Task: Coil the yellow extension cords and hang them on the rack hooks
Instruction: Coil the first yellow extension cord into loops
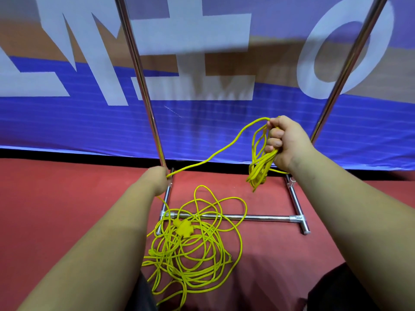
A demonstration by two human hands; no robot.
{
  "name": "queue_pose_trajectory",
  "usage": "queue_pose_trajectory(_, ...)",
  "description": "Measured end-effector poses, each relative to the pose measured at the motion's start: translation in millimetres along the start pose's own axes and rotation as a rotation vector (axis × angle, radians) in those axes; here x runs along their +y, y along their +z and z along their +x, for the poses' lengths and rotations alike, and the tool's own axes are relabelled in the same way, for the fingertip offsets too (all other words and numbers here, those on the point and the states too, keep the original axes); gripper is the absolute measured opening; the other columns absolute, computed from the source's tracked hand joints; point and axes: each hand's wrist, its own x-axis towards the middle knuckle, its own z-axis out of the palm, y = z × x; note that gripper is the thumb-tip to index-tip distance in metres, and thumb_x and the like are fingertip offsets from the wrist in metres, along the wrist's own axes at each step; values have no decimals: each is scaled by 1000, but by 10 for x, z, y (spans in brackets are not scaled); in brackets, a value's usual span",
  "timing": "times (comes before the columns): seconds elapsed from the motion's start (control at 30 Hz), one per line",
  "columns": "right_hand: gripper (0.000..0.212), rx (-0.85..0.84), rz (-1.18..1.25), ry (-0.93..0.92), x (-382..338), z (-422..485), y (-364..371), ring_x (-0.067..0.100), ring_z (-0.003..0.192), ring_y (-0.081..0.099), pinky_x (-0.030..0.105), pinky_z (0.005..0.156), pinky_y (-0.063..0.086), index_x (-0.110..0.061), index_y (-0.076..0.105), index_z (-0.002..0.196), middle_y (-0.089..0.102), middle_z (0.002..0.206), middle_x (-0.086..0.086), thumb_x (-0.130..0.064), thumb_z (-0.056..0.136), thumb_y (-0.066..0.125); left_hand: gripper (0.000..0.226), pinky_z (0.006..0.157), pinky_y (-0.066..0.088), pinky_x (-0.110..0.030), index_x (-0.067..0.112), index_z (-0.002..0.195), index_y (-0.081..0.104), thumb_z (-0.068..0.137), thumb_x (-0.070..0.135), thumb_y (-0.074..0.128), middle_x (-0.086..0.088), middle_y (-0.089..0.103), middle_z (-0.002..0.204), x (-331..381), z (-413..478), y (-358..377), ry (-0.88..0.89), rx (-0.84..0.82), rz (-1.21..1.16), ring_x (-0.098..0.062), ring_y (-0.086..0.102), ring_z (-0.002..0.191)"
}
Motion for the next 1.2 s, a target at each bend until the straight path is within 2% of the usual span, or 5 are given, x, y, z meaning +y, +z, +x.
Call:
queue_pose_trajectory(0.17,18,8,-19,6,38,30,35,9,40,24,22,44,32,-22,59,80,28,54,-9,-27,97,57,28,70,61,-40,24,93,55,86,12,79,-4,73,83,204,-24,-137,35,181,-243,-23,74,65)
queue_pose_trajectory(0.5,12,-51,-179,-61,122,-6,111,12,44,38,26,50,41,-17,65,90,43,56,-7,-26,97,67,39,76,50,-32,31,88,76,89,-3,57,1,57,98,486,-247,-294,341,253,-190,-21,61,85)
queue_pose_trajectory(0.77,16,-98,-205,-40,144,-91,212,9,47,52,26,53,48,-12,72,96,62,63,-5,-26,100,66,34,76,51,-26,36,97,82,96,6,66,8,57,99,664,-450,-490,567,259,-253,-5,60,83)
queue_pose_trajectory(0.93,17,-172,-192,61,137,-162,314,6,48,58,20,50,50,-13,71,98,70,68,-6,-28,103,65,30,84,54,-36,41,105,80,98,14,69,10,63,95,765,-467,-750,676,110,-110,-9,64,90)
queue_pose_trajectory(1.2,13,-270,-349,145,195,-179,399,5,44,45,19,41,40,-17,75,98,80,91,0,-29,97,72,61,86,42,-14,28,110,80,88,-17,44,6,54,103,804,-803,-771,698,-43,-85,-9,58,100)
